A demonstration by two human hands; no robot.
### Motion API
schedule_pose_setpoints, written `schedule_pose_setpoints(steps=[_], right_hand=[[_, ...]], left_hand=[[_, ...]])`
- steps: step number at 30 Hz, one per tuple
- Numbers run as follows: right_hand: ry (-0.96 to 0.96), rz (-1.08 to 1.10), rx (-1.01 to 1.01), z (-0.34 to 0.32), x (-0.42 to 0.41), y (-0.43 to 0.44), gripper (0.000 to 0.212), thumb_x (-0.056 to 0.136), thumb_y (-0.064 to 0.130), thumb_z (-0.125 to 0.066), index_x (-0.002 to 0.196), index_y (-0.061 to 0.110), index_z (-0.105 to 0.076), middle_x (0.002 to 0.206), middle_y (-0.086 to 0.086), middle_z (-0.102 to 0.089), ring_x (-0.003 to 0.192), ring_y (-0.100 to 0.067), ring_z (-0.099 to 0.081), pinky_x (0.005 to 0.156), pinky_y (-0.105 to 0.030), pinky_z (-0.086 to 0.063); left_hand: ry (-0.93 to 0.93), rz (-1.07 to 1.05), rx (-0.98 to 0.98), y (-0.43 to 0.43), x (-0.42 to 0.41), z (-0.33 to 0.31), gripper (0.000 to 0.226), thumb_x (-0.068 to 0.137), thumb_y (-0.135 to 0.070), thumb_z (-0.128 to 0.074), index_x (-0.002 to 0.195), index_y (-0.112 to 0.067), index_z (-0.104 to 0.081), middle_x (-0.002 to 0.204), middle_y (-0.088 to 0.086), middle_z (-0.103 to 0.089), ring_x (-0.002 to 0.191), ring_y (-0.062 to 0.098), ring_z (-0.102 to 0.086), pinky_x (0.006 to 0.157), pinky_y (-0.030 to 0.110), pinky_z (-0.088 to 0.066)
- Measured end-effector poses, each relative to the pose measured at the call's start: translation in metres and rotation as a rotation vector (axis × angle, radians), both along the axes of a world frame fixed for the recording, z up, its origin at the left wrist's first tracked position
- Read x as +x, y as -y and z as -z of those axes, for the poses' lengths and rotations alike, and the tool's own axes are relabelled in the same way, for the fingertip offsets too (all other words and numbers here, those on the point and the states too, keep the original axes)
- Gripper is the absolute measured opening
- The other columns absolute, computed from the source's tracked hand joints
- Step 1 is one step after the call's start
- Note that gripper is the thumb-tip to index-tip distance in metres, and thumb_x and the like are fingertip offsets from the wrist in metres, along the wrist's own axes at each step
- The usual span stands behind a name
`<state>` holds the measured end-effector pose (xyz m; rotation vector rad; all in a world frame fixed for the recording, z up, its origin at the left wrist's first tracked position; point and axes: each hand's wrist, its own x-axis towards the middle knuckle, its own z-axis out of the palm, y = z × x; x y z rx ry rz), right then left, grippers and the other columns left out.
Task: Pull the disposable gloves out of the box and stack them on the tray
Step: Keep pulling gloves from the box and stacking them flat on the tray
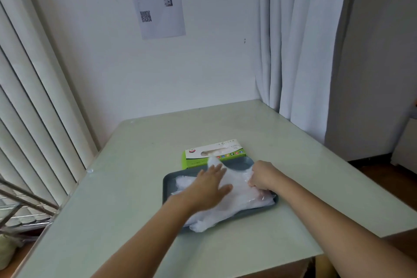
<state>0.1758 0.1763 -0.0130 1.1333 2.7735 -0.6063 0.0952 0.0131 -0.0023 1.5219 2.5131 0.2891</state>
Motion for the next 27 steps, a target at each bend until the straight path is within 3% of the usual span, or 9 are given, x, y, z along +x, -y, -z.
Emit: schedule_pose_setpoints(steps=[4, 6, 9, 11, 14, 18, 21, 25, 27], right_hand=[[-0.081, 0.003, -0.014, 0.002, 0.005, 0.003, 0.005, 0.087, 0.014, -0.054, 0.091, 0.012, -0.051, 0.101, -0.011, -0.062, 0.08, -0.026, -0.055, 0.048, -0.023, -0.034], [-0.149, 0.004, 0.09, -0.002, 0.009, 0.007, 0.015, 0.09, 0.017, -0.055, 0.103, 0.009, -0.053, 0.112, -0.013, -0.061, 0.095, -0.029, -0.057, 0.062, -0.027, -0.04], [-0.509, -0.058, 0.294, -0.005, 0.011, 0.026, 0.026, 0.094, 0.013, -0.052, 0.118, 0.006, -0.048, 0.122, -0.01, -0.051, 0.113, -0.028, -0.05, 0.088, -0.031, -0.038], [-0.613, -0.144, 0.082, -0.003, 0.007, 0.042, 0.032, 0.096, 0.011, -0.045, 0.128, 0.011, -0.051, 0.129, -0.006, -0.054, 0.118, -0.023, -0.051, 0.094, -0.026, -0.036], [-0.384, -0.273, -0.227, 0.015, 0.002, 0.055, 0.039, 0.1, 0.012, -0.034, 0.139, 0.017, -0.043, 0.139, -0.004, -0.05, 0.124, -0.016, -0.048, 0.099, -0.022, -0.033], [-0.111, -0.392, -0.045, 0.032, -0.002, 0.042, 0.055, 0.103, 0.021, -0.029, 0.153, 0.012, -0.008, 0.161, -0.009, -0.001, 0.148, -0.022, -0.003, 0.116, -0.028, -0.004], [0.05, -0.353, 0.047, 0.038, -0.005, 0.032, 0.061, 0.102, 0.041, -0.026, 0.154, 0.022, 0.002, 0.16, -0.008, 0.014, 0.147, -0.029, 0.009, 0.119, -0.041, 0.002], [0.108, -0.318, 0.072, 0.026, -0.006, 0.028, 0.064, 0.098, 0.05, -0.034, 0.153, 0.024, -0.015, 0.159, -0.015, -0.006, 0.146, -0.033, -0.009, 0.118, -0.041, -0.015], [-0.014, -0.285, 0.145, 0.01, -0.013, 0.024, 0.048, 0.096, 0.042, -0.043, 0.138, 0.018, -0.045, 0.142, -0.014, -0.041, 0.132, -0.03, -0.038, 0.105, -0.034, -0.035]], left_hand=[[-0.012, 0.025, -0.206, -0.014, -0.004, 0.033, 0.068, 0.102, -0.045, -0.028, 0.154, -0.013, 0.003, 0.162, 0.004, 0.009, 0.149, 0.019, 0.008, 0.119, 0.04, 0.004], [0.006, 0.021, -0.221, -0.014, -0.005, 0.041, 0.07, 0.102, -0.047, -0.026, 0.154, -0.014, 0.006, 0.162, 0.003, 0.011, 0.149, 0.019, 0.009, 0.119, 0.041, 0.004], [0.014, 0.024, -0.205, -0.012, -0.004, 0.046, 0.069, 0.102, -0.049, -0.023, 0.154, -0.016, 0.009, 0.161, 0.001, 0.014, 0.148, 0.018, 0.013, 0.119, 0.042, 0.006], [-0.001, 0.03, -0.192, -0.011, -0.003, 0.046, 0.068, 0.103, -0.048, -0.023, 0.153, -0.016, 0.01, 0.161, 0.002, 0.015, 0.148, 0.018, 0.013, 0.119, 0.043, 0.006], [-0.02, 0.047, -0.188, -0.008, 0.0, 0.045, 0.067, 0.103, -0.045, -0.02, 0.153, -0.014, 0.013, 0.161, 0.003, 0.017, 0.148, 0.018, 0.015, 0.119, 0.042, 0.007], [-0.011, -0.031, -0.201, 0.011, -0.008, 0.048, 0.075, 0.1, -0.056, -0.021, 0.152, -0.016, 0.014, 0.16, -0.001, 0.02, 0.147, 0.014, 0.018, 0.118, 0.042, 0.009], [0.01, -0.124, -0.237, 0.035, -0.024, 0.048, 0.084, 0.095, -0.064, -0.023, 0.152, -0.016, 0.017, 0.159, 0.0, 0.023, 0.146, 0.016, 0.021, 0.119, 0.043, 0.01], [0.057, -0.146, -0.302, 0.048, -0.029, 0.03, 0.089, 0.093, -0.067, -0.032, 0.154, -0.015, 0.008, 0.161, 0.003, 0.012, 0.149, 0.021, 0.009, 0.12, 0.041, 0.0], [0.104, -0.197, -0.22, 0.041, -0.034, 0.011, 0.075, 0.093, -0.062, -0.041, 0.151, -0.018, -0.025, 0.158, 0.003, -0.024, 0.144, 0.022, -0.023, 0.113, 0.034, -0.02]])
